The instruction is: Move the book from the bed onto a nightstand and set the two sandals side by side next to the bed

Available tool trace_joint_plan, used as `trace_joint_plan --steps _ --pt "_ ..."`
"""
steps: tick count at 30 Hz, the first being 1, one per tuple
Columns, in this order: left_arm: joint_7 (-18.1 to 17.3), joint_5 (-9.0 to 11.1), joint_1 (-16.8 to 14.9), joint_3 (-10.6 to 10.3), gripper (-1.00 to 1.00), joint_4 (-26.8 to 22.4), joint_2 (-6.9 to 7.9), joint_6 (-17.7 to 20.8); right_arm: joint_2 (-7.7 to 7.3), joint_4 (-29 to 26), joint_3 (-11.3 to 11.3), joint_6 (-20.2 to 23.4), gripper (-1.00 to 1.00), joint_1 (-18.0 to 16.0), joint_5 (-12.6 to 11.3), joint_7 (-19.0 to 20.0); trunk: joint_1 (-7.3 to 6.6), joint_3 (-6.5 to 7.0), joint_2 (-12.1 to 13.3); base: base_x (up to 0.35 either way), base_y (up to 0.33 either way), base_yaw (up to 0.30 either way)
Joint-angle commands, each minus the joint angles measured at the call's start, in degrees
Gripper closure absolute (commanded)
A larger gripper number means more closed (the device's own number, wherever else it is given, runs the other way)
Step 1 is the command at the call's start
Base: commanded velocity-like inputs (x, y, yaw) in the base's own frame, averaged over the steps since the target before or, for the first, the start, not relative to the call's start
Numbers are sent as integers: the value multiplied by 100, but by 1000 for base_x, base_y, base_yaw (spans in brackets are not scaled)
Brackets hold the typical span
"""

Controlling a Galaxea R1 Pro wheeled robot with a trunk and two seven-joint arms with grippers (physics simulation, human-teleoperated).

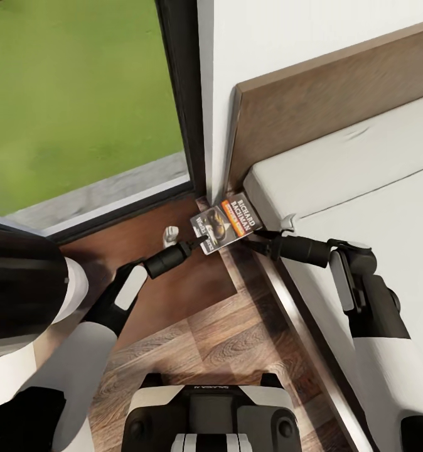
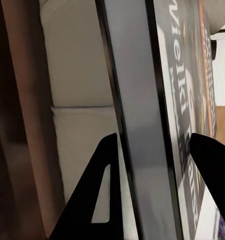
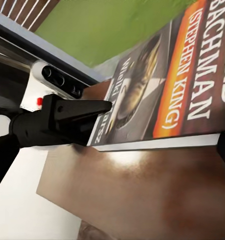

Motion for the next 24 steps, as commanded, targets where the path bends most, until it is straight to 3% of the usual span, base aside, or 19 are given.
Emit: trace_joint_plan --steps 1,5,6,24 --pt "0 12 6 -34 100 5 0 76 -1 -5 -13 0 -100 -4 -42 -4 0 -2 -2 0 0 0" --pt "4 43 6 -28 100 5 -1 104 0 -8 -15 27 -100 -4 -42 7 0 -2 -2 0 0 0" --pt "8 -224 6 -282 100 5 -1 106 0 -8 -15 -113 -100 -4 -42 8 0 -2 -2 0 0 0" --pt "20 -233 7 -282 100 5 8 101 8 -9 -16 -121 -100 -4 -42 14 0 -2 -2 -94 -95 232"
